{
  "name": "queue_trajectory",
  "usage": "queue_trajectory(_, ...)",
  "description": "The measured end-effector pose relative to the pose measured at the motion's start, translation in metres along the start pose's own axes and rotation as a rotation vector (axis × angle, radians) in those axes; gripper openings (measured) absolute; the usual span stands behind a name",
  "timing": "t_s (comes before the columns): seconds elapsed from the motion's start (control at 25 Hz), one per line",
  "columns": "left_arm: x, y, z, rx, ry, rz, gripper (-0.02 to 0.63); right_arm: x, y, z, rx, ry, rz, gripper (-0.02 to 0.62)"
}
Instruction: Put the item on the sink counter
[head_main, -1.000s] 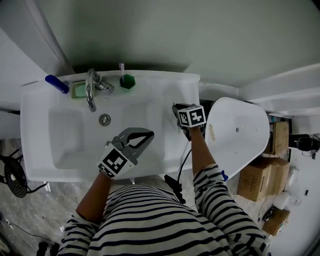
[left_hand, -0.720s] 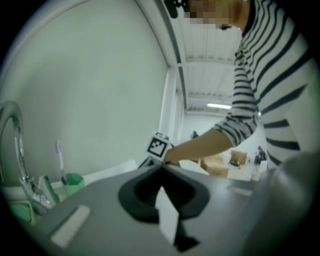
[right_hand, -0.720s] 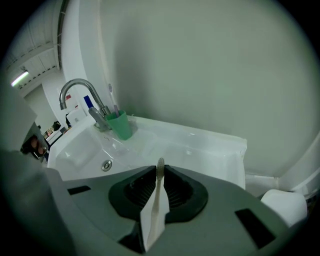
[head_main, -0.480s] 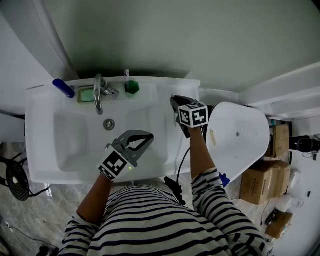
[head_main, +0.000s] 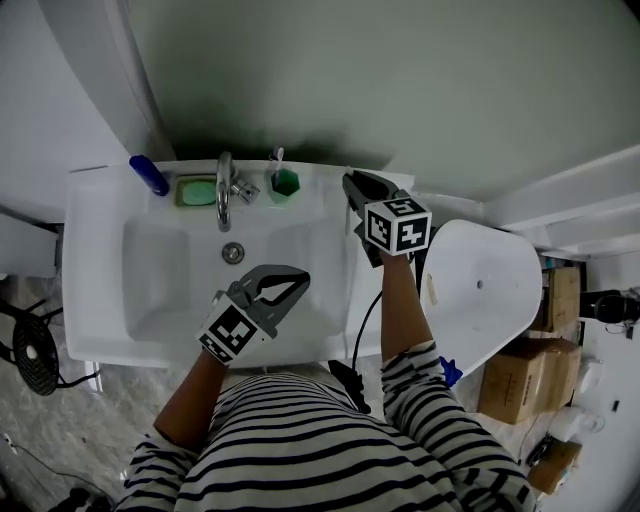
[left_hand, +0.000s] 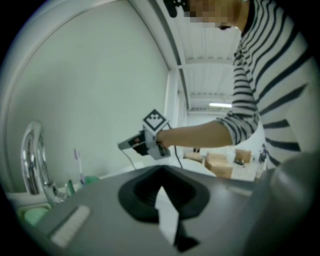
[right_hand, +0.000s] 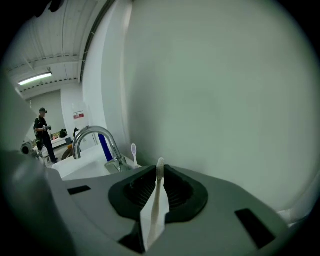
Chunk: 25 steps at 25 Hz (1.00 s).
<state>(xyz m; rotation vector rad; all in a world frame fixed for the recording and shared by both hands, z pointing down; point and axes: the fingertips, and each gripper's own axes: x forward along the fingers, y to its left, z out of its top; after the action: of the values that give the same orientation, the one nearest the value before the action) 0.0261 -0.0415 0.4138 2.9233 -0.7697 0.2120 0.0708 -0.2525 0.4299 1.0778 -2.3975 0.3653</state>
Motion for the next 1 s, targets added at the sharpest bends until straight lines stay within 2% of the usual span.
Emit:
queue_trajectory(0.68,-0.048,0.021,-0.013,-0.008,0.010,0.050,0.005,0.041,0.058,0.098,-0.013,-0.261,0.079,0.051)
queue_trajectory(1.0,-0.066,0.034,-0.022,-0.023,0.026,0.077,0.005,0.063,0.060,0.100,0.019,-0.361,0.044,0.051)
